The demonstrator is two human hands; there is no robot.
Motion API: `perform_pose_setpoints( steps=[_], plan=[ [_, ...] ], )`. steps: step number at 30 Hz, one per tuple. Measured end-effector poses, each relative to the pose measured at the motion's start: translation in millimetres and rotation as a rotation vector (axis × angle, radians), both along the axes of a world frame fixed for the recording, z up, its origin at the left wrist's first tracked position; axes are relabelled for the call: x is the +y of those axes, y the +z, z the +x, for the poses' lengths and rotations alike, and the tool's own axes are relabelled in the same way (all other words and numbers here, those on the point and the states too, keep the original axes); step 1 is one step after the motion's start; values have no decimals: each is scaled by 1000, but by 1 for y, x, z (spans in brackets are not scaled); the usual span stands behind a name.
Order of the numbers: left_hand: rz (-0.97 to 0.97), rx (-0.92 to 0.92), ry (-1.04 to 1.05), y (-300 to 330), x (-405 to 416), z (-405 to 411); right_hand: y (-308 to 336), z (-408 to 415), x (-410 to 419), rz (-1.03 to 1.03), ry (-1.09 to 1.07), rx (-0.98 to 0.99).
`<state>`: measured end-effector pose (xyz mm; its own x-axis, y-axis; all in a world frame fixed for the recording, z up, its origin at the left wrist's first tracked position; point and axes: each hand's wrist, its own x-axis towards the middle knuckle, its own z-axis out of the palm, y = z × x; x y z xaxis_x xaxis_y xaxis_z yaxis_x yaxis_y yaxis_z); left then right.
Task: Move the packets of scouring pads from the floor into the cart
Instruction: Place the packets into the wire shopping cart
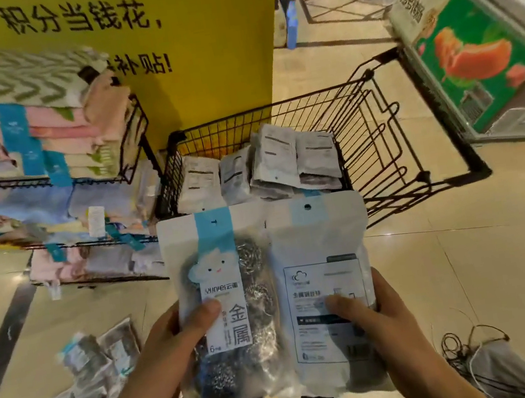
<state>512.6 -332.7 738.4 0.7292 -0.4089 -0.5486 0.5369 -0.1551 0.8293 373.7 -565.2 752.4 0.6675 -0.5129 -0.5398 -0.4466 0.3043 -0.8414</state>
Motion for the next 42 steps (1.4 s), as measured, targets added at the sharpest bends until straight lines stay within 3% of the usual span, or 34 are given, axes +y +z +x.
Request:
perform_pose_setpoints(
  steps=[11,25,32,39,42],
  plan=[
    [75,-84,-49,-15,-53,100,-18,87,-53,31,-2,31],
    [75,29,-64,-42,-87,306,-52,285,-75,24,-24,74],
    [162,77,-23,-100,-121,378,-101,366,-108,-19,-62,132],
    [294,-105,81,-184,-159,443,-185,462,-115,-166,-29,75],
    [348,-95,126,-210,-165,465,-214,488,-111,-208,27,65]
  ],
)
